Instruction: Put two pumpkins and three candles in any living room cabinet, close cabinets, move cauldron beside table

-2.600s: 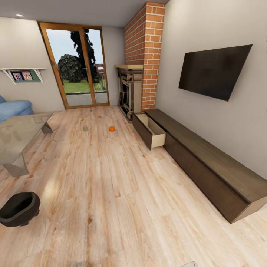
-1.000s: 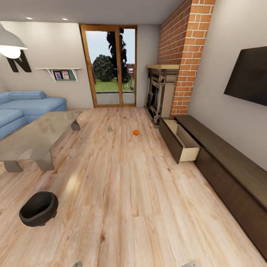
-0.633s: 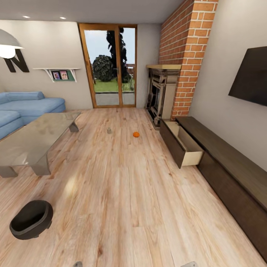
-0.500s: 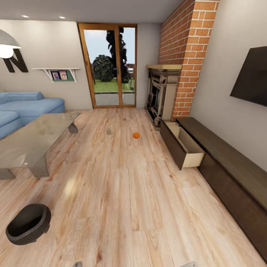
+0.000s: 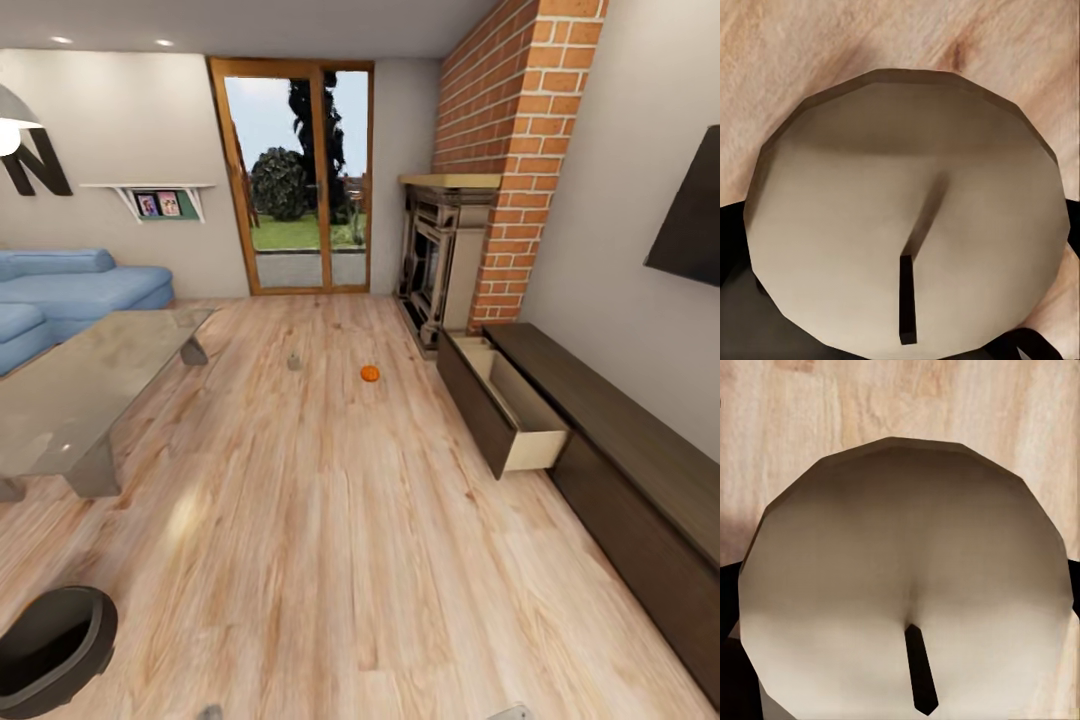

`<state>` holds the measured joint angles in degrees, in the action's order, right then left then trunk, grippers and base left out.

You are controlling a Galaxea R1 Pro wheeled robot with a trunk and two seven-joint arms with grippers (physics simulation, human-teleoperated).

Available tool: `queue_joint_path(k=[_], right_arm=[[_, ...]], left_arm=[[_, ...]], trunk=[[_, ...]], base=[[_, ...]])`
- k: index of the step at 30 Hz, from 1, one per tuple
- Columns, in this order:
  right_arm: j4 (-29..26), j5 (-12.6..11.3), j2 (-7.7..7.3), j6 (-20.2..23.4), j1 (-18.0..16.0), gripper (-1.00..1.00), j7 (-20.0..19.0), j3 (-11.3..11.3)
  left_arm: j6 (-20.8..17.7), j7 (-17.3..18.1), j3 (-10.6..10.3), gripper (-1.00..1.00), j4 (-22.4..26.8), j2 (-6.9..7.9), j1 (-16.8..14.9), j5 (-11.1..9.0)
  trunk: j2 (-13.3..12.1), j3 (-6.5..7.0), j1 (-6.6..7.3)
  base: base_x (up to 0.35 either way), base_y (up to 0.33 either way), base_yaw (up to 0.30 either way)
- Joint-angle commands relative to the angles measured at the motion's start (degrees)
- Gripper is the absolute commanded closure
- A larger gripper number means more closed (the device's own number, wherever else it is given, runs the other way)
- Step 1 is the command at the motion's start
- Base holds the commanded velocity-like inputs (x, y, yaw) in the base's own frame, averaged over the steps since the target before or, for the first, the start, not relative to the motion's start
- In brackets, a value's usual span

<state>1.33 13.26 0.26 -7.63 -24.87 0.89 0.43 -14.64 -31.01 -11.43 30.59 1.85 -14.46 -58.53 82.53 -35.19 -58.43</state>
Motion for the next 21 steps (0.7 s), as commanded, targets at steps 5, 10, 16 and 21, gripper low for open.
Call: queue_joint_path(k=[5, 10, 16, 21], right_arm=[[-0.01, -0.25, 0.00, -0.02, 0.00, 1.00, -0.10, 0.01], [-0.01, -0.25, 0.00, -0.01, 0.00, 1.00, -0.10, -0.02], [-0.01, -0.17, 0.00, 0.02, 0.00, 1.00, -0.10, 0.00], [-0.01, -0.12, 0.00, 0.05, 0.00, 1.00, -0.12, 0.01]], left_arm=[[-0.04, -0.01, 0.00, 1.00, 0.00, 0.00, 0.01, 0.08], [-0.04, -0.01, 0.00, 1.00, 0.00, 0.00, 0.01, 0.08], [-0.04, -0.01, 0.00, 1.00, 0.00, 0.00, 0.01, 0.08], [-0.04, -0.01, 0.00, 1.00, 0.00, 0.00, 0.02, 0.08]], trunk=[[0.00, 0.00, 0.00], [0.00, 0.00, 0.00], [0.00, 0.00, 0.00], [0.00, 0.00, 0.00]], base=[[0.336, 0.000, 0.162], [0.337, 0.000, 0.090], [0.336, 0.000, 0.001], [0.336, 0.000, 0.000]])
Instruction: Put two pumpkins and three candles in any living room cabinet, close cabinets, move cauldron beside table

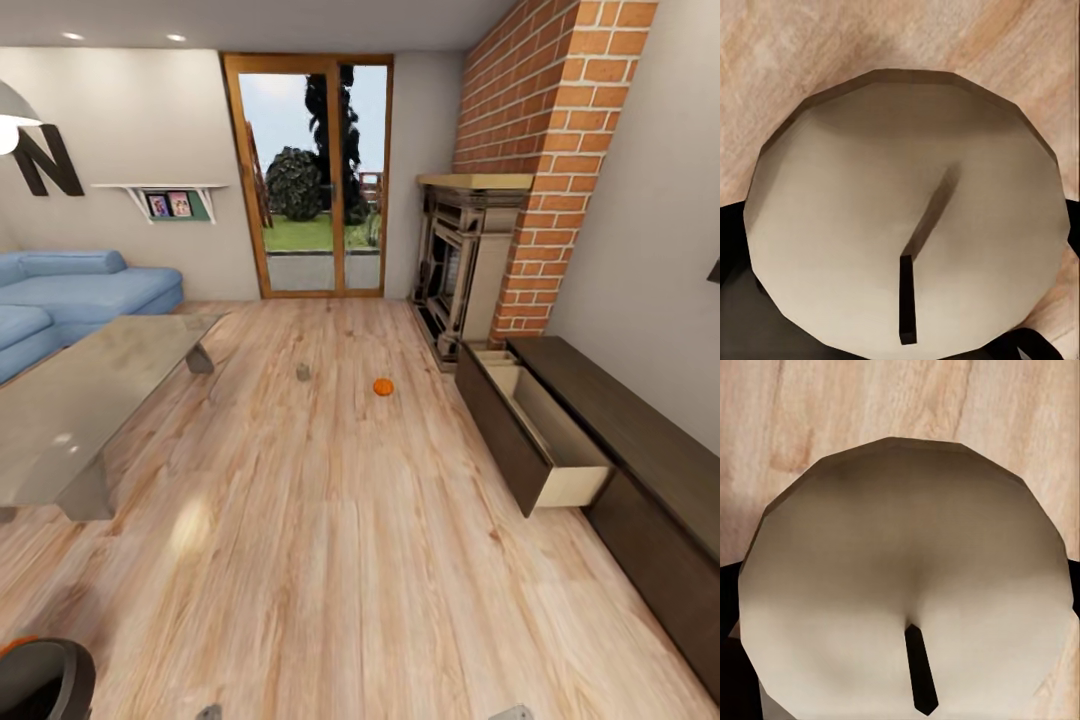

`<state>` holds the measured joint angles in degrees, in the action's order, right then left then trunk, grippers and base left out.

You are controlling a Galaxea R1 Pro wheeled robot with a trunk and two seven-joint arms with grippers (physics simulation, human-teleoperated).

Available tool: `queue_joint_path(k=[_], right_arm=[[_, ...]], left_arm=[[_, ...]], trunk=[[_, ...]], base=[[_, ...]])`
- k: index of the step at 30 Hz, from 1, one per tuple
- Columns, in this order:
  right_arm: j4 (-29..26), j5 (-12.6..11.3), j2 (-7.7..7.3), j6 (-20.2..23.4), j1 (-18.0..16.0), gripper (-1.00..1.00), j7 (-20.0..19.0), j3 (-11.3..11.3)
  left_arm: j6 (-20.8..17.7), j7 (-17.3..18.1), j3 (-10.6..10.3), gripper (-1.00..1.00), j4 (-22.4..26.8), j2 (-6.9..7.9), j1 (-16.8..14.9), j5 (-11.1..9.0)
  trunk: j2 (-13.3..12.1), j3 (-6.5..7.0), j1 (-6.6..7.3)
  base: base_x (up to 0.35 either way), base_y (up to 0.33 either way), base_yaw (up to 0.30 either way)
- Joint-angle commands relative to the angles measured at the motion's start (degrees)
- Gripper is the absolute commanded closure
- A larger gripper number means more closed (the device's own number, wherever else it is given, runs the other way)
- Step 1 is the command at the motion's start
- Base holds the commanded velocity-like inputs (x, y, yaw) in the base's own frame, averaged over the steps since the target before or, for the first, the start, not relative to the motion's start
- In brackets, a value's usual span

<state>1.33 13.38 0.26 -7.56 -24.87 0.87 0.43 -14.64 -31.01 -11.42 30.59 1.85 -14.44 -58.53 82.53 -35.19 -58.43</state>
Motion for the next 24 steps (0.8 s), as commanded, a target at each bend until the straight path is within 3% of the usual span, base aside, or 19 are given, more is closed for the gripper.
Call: queue_joint_path(k=[1, 24], right_arm=[[-0.01, -0.25, 0.00, -0.01, 0.00, 1.00, -0.09, 0.01], [-0.01, -0.36, 0.00, -0.09, 0.00, 1.00, -0.08, -0.03]], left_arm=[[-0.04, -0.01, 0.00, 1.00, 0.00, 0.00, -0.01, 0.08], [-0.04, -0.01, 0.00, 1.00, 0.00, 0.00, 0.01, 0.08]], trunk=[[0.00, 0.00, 0.00], [0.00, 0.00, 0.00]], base=[[0.336, 0.000, 0.000], [0.336, 0.000, 0.000]])
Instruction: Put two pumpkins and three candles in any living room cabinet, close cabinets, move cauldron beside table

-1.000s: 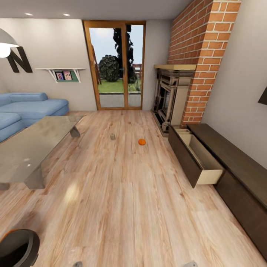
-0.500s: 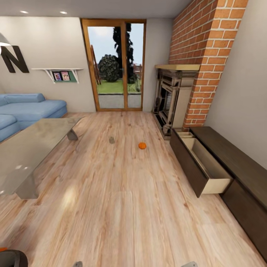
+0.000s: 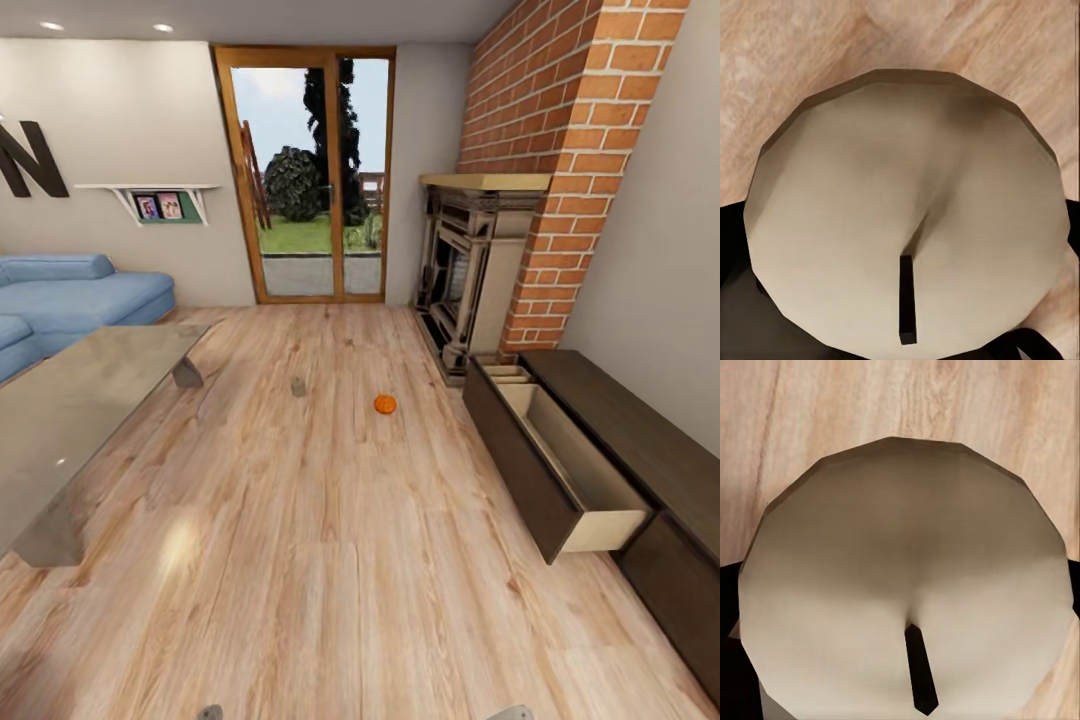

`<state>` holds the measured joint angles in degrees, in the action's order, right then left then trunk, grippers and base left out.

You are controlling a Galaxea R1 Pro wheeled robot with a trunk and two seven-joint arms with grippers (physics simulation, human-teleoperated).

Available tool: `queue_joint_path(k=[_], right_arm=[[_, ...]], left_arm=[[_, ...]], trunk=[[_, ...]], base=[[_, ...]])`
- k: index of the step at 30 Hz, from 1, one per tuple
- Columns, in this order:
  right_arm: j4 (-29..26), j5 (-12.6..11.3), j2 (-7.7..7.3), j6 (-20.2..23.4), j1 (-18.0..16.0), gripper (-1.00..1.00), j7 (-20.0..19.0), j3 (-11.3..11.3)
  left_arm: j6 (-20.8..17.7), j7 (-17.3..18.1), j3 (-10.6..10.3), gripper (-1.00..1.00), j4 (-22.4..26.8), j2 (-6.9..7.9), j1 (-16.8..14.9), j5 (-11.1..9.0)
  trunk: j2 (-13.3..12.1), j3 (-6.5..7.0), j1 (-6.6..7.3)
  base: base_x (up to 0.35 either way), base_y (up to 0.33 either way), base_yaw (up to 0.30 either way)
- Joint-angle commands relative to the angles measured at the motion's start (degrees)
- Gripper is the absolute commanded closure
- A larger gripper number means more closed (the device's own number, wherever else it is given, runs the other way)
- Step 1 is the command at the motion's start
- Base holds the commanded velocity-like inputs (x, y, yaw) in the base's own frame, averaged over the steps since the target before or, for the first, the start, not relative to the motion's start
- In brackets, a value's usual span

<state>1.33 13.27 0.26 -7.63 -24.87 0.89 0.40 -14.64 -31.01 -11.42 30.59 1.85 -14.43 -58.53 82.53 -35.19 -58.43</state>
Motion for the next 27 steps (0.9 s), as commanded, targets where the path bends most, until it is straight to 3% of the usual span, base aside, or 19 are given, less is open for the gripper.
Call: queue_joint_path(k=[1, 27], right_arm=[[-0.01, -0.25, 0.00, -0.02, 0.00, 1.00, -0.10, 0.02], [-0.01, -0.26, 0.00, -0.02, 0.00, 1.00, -0.10, 0.01]], left_arm=[[-0.04, -0.01, 0.00, 1.00, 0.00, 0.00, -0.01, 0.08], [-0.04, -0.01, 0.00, 1.00, 0.00, 0.00, -0.02, 0.08]], trunk=[[0.00, 0.00, 0.00], [0.00, 0.00, 0.00]], base=[[0.336, 0.000, 0.000], [0.336, 0.000, 0.000]])
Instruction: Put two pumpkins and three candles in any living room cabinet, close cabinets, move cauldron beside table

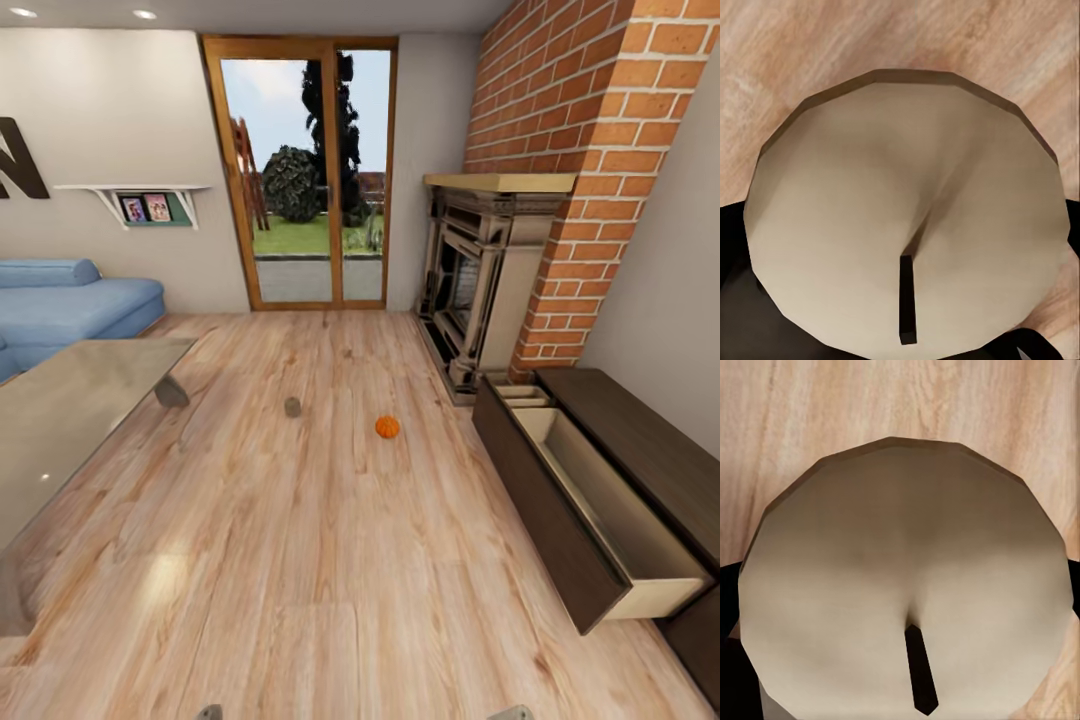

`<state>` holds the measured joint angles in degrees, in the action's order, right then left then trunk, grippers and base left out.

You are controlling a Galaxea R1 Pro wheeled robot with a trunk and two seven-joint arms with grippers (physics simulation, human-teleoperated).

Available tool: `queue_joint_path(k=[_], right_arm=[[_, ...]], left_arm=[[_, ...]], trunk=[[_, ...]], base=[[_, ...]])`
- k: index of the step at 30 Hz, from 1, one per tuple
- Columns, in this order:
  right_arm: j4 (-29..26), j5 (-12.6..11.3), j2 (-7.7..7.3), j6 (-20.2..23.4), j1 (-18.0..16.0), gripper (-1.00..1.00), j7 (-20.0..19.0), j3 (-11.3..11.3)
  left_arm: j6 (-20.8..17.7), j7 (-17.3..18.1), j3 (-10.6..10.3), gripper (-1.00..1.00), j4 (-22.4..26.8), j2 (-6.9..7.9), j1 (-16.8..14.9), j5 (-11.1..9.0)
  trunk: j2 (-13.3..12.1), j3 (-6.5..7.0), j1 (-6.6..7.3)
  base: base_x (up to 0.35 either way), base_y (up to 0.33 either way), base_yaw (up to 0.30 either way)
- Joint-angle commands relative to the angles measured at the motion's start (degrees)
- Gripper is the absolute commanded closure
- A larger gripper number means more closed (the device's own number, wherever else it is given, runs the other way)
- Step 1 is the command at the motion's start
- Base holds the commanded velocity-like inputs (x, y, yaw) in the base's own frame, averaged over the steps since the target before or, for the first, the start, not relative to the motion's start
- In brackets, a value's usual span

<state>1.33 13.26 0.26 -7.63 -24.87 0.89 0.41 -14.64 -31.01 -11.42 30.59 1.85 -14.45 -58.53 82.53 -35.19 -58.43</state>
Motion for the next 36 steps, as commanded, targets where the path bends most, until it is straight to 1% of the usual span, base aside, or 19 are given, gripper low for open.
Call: queue_joint_path(k=[1, 36], right_arm=[[-0.01, -0.25, 0.00, -0.02, 0.00, 1.00, -0.10, 0.00], [-0.01, -0.17, 0.00, -0.01, 0.00, 1.00, -0.11, 0.03]], left_arm=[[-0.04, -0.01, 0.00, 1.00, 0.00, 0.00, 0.01, 0.08], [-0.04, -0.01, 0.00, 1.00, 0.00, 0.00, 0.00, 0.08]], trunk=[[0.00, 0.00, 0.00], [0.00, 0.00, 0.00]], base=[[0.336, 0.000, 0.000], [0.336, 0.000, 0.000]])
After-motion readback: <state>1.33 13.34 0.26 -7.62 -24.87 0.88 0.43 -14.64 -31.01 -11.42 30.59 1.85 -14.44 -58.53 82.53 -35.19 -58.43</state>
